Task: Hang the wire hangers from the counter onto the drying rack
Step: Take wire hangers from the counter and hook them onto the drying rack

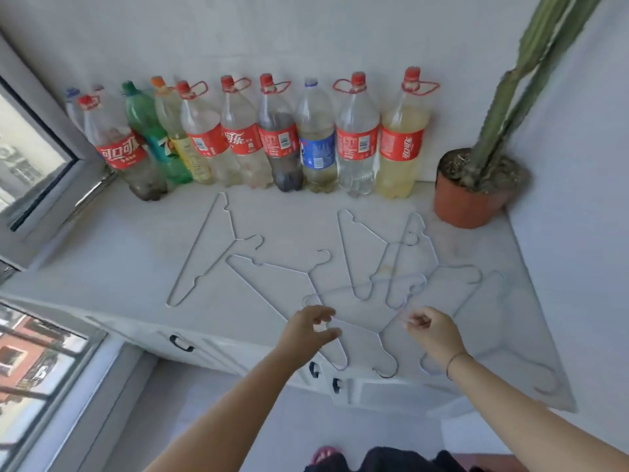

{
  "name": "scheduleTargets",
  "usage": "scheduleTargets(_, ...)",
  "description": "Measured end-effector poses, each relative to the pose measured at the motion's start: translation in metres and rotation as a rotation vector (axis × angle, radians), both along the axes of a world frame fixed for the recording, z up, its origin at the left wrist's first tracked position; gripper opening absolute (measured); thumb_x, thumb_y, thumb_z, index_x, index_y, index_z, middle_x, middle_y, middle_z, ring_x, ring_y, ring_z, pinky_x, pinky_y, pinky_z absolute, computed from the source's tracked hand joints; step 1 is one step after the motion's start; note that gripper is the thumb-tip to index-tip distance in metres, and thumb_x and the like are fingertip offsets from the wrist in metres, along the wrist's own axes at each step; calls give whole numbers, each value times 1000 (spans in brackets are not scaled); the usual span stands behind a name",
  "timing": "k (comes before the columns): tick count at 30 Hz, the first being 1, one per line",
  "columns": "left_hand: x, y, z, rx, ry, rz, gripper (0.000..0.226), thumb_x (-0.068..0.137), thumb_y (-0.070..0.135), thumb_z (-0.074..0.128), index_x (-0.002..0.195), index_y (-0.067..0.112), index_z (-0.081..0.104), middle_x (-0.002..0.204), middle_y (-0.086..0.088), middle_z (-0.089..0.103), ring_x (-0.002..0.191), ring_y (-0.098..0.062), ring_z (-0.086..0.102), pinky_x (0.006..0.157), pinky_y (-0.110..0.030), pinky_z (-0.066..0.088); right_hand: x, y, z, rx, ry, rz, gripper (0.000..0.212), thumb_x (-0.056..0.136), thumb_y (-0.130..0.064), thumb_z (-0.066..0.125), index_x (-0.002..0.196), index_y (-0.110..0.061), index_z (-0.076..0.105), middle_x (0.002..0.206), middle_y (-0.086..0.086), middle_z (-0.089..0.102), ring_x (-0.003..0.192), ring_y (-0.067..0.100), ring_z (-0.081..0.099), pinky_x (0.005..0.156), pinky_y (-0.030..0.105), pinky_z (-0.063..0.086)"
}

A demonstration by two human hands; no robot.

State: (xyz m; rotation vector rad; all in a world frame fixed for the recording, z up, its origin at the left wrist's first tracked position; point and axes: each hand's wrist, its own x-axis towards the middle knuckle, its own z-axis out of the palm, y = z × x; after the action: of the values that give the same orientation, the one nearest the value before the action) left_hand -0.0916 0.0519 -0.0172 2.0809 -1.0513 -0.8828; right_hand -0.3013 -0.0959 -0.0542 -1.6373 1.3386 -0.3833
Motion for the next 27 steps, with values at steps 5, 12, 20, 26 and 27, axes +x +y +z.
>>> scheduleTargets(5,-3,-37,-26,128,-322,-329,39,82,34,67,120,26,62,121,5,60,112,-16,51,94,-26,38,-16,8,-7,17,-31,-92,13,75,-6,71,84,-13,65,77,-7,62,73,13,56,65,4,41)
scheduleTargets(12,4,-67,-47,141,-552,-472,20,85,28,62,104,28,66,111,5,59,109,-17,51,90,-27,38,-37,19,-1,43,-86,-275,16,76,-6,70,76,-21,64,78,-3,65,75,14,59,75,24,45)
scheduleTargets(20,2,-83,-38,51,-386,-490,10,89,24,56,94,24,65,100,8,65,100,-16,56,93,-33,38,-47,35,9,54,-125,-454,12,79,-6,68,89,-11,68,83,0,65,80,14,58,73,19,43)
scheduleTargets(26,-6,-92,6,-151,-109,-455,6,87,14,59,88,19,62,80,11,62,80,-12,58,81,-26,46,-29,27,36,-151,-83,-291,43,77,-7,68,115,-23,58,103,1,54,94,13,52,87,19,38)
scheduleTargets(27,-6,-93,13,-182,-85,-462,9,88,13,59,87,21,61,80,13,62,80,-11,58,78,-23,46,-26,22,44,-220,-56,-223,51,77,-10,69,123,-22,54,110,-2,51,101,11,49,92,20,36)
